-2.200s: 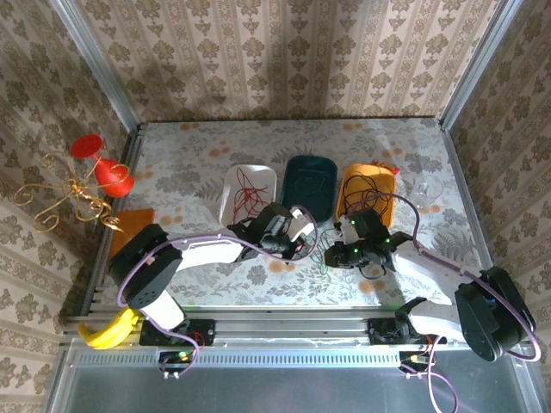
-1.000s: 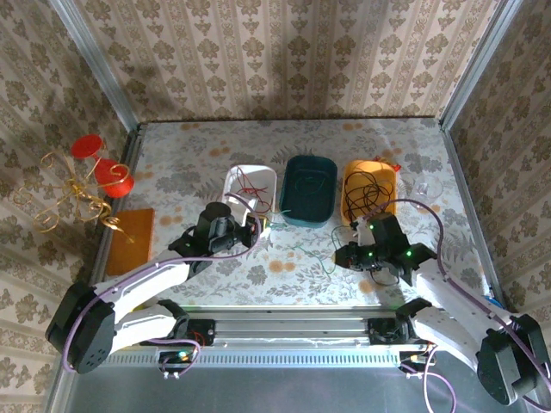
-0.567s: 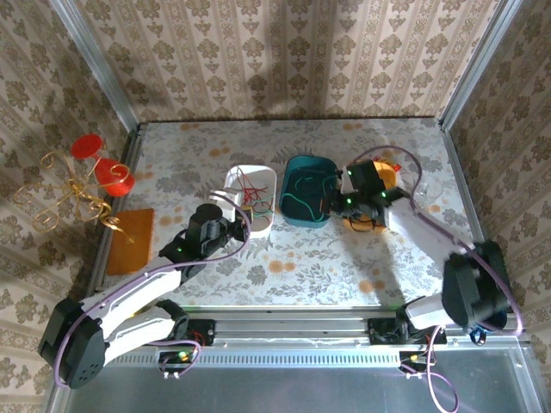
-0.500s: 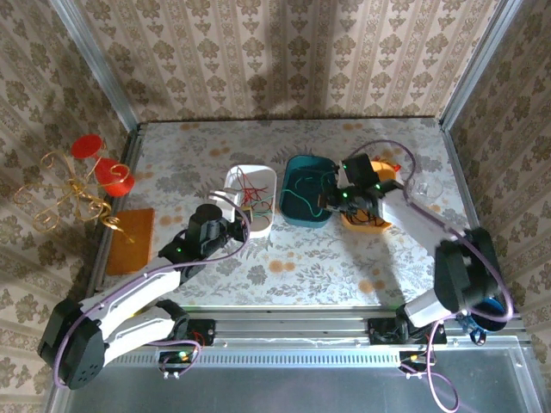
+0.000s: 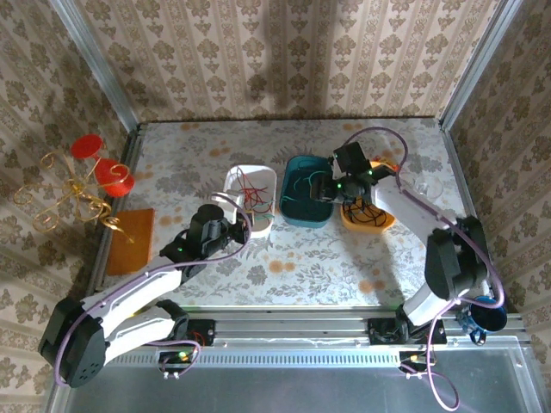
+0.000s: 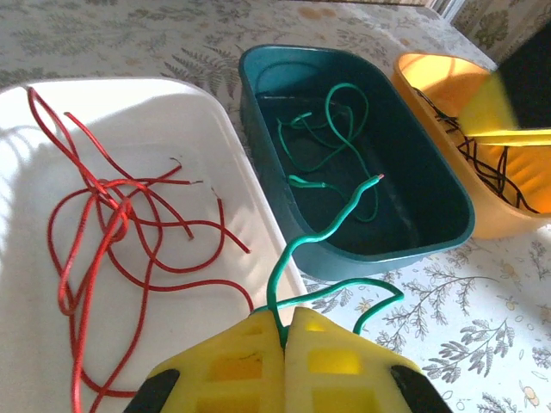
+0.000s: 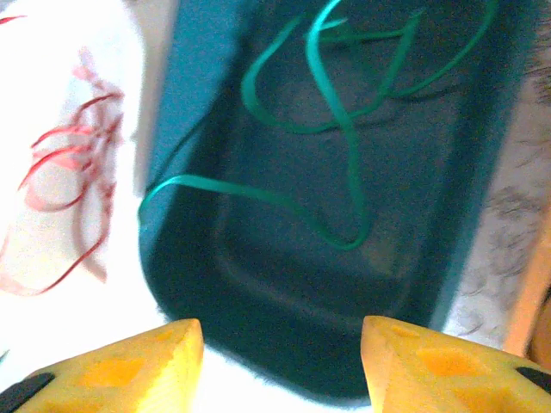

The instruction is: Untangle the cables

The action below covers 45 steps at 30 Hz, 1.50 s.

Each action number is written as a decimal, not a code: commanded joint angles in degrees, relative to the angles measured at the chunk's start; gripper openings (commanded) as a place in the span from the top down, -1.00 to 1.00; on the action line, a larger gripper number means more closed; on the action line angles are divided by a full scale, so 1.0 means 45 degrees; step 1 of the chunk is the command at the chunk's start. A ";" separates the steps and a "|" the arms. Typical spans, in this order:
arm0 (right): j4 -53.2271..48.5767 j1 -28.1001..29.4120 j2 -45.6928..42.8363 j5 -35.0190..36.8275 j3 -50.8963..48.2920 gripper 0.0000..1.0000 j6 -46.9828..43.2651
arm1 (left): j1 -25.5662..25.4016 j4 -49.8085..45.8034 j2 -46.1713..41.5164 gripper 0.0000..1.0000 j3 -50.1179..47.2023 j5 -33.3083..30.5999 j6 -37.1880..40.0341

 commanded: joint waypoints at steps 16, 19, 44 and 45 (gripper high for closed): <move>0.5043 0.2248 -0.1291 -0.3872 -0.3194 -0.07 0.2342 | -0.0984 0.2212 0.2192 1.00 0.1276 0.2211 -0.0573; 0.5319 0.2232 -0.1256 -0.3808 -0.3223 -0.06 0.2582 | -0.1100 0.2233 0.2291 1.00 0.1353 0.2249 -0.0552; 0.7439 0.0993 -0.2104 -0.1574 -0.4991 0.31 0.4926 | -0.1538 0.2568 0.3438 1.00 0.1748 0.4469 -0.0880; 0.7389 0.0963 -0.2111 -0.1617 -0.4988 0.38 0.4869 | -0.1563 0.2669 0.3481 1.00 0.1746 0.4404 -0.0910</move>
